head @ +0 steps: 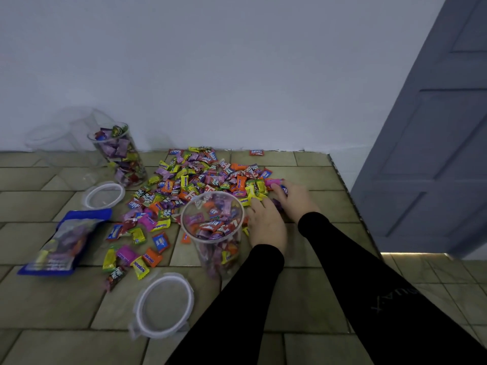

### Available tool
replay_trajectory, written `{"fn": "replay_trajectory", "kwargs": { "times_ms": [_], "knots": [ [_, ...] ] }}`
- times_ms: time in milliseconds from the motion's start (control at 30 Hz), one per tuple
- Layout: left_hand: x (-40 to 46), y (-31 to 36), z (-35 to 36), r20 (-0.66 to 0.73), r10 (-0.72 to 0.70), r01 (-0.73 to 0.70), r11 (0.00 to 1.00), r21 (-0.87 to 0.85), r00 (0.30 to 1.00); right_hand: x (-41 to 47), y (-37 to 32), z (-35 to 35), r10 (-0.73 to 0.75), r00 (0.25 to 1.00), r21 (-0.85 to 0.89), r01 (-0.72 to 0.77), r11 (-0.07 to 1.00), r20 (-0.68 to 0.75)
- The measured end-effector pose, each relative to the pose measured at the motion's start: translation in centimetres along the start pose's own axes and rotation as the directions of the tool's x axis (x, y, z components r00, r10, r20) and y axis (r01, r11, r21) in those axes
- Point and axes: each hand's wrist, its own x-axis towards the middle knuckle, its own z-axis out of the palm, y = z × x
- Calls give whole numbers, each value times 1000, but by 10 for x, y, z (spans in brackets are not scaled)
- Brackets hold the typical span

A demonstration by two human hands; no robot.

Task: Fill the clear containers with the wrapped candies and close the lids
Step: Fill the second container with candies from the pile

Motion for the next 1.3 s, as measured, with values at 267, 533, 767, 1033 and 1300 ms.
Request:
{"fn": "replay_trajectory", "kwargs": {
  "times_ms": [267, 533, 767, 1033, 1300],
  "knots": [
    [-15, 18, -41, -7, 9, -10, 989, -147, 1000, -28, -28, -26, 154, 971, 299, -94, 950, -182],
    [-29, 35, -99, -92, 61, -90, 928, -362, 994, -49, -69, -57, 245, 926, 620, -15, 785, -288],
    [-36, 9, -158, -232, 148, -233, 886, -400, 961, -75, -120, -58, 203, 940, 746, 76, 662, -276],
    [-39, -52, -184, -247, 114, -217, 867, -448, 962, -93, -159, -41, 132, 952, 778, 142, 612, -277],
    [-38, -87, -180, -152, -44, -79, 692, -718, 987, -101, -176, -35, 98, 954, 768, 164, 619, -283]
  ]
}}
